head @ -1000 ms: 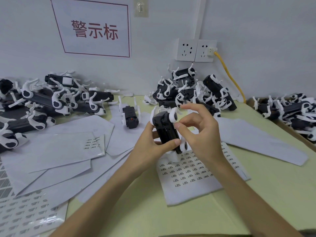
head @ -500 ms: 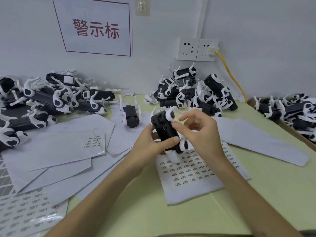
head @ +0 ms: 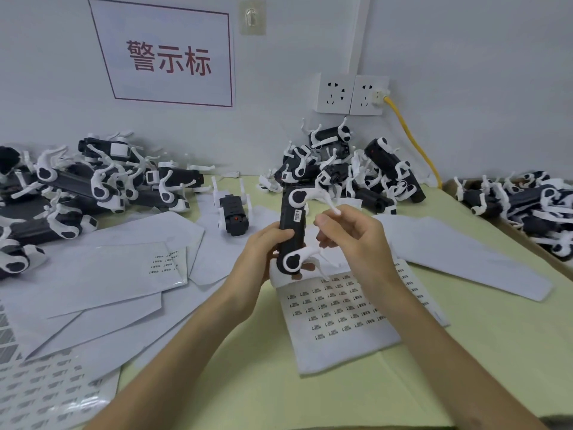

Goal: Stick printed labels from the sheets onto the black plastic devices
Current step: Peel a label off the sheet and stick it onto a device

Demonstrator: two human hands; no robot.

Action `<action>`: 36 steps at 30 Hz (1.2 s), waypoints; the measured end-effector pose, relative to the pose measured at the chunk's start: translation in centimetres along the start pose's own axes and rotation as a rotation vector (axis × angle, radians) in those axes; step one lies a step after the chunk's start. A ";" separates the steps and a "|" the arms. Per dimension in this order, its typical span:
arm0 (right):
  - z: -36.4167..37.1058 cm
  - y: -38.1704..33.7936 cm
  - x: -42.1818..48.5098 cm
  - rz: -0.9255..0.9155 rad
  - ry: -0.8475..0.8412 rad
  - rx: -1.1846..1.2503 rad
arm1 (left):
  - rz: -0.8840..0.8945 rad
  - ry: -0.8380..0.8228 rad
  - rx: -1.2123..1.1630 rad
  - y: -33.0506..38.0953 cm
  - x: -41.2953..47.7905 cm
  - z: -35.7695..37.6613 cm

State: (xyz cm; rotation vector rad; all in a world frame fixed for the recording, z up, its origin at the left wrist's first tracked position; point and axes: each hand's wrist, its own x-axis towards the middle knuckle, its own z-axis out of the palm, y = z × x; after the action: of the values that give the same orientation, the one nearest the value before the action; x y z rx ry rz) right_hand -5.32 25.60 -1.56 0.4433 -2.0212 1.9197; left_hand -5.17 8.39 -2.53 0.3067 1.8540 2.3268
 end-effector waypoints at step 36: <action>1.2 -0.4 -0.9 -0.005 -0.025 0.121 | 0.134 0.052 0.383 -0.5 -0.7 0.9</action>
State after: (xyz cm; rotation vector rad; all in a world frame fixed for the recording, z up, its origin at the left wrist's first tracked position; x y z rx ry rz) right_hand -4.38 24.40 -1.66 0.5033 -1.9241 2.0506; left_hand -4.25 9.20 -2.90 0.4292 2.3699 2.0591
